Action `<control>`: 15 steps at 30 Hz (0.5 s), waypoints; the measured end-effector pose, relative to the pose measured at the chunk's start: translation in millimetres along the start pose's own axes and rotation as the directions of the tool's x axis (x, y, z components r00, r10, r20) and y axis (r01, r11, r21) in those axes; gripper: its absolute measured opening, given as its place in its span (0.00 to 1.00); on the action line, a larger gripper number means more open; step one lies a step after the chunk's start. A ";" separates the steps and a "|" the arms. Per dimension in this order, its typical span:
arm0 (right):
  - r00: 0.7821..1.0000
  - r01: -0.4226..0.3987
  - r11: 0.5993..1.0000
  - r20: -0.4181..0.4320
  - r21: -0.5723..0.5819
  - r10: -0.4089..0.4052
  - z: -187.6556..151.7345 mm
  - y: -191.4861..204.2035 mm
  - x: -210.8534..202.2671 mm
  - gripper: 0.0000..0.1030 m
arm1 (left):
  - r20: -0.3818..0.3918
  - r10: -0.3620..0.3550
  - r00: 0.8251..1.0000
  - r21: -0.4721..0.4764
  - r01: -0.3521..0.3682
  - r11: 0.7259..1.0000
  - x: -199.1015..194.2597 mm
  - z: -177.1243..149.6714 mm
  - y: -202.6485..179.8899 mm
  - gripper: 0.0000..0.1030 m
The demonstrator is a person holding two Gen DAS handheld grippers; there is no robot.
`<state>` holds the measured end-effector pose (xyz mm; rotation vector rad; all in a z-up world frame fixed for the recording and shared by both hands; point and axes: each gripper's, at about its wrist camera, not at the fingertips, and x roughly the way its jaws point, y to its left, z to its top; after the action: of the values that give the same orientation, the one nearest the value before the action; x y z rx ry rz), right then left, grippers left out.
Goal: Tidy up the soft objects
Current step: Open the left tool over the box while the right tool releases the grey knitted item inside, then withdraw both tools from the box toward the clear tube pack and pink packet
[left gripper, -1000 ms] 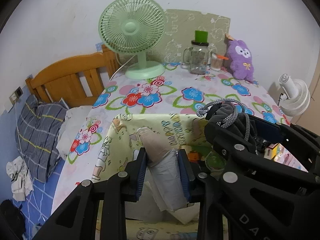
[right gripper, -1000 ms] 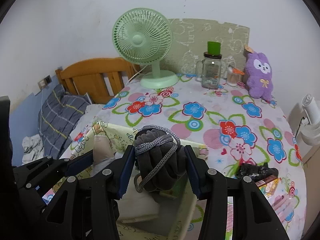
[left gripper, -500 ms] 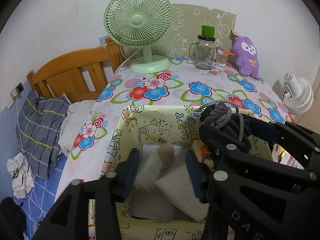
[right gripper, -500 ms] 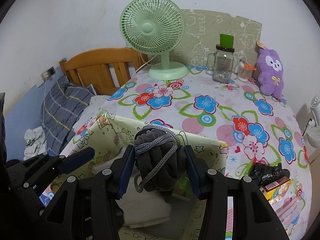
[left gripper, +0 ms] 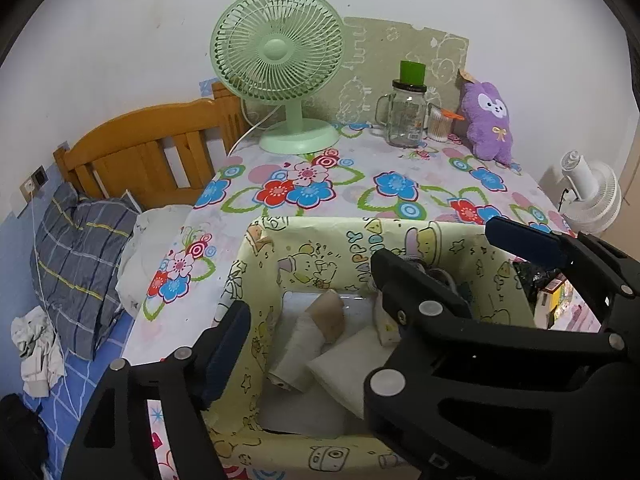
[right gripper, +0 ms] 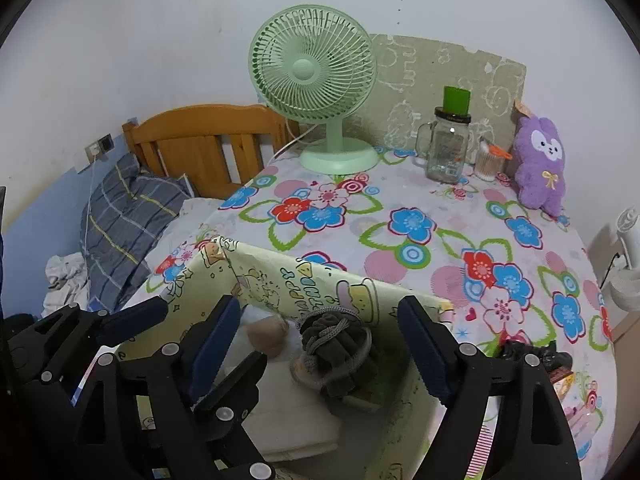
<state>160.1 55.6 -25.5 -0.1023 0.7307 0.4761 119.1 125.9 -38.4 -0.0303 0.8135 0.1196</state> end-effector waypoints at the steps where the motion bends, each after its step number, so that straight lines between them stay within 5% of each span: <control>1: 1.000 0.003 1.000 0.002 0.001 -0.003 0.1 -1.2 -1.4 0.82 | 0.005 -0.001 1.000 0.002 0.001 1.000 -1.6 0.2 -1.5 0.79; 15: 0.998 0.051 0.998 0.045 0.036 -0.052 -6.6 -25.3 -40.3 0.82 | 0.075 -0.024 0.997 0.024 0.022 0.999 -27.2 0.1 -32.7 0.95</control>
<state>141.5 16.0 -5.5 -0.0768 0.6896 0.4149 104.5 90.9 -19.2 -0.0135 0.7389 0.0892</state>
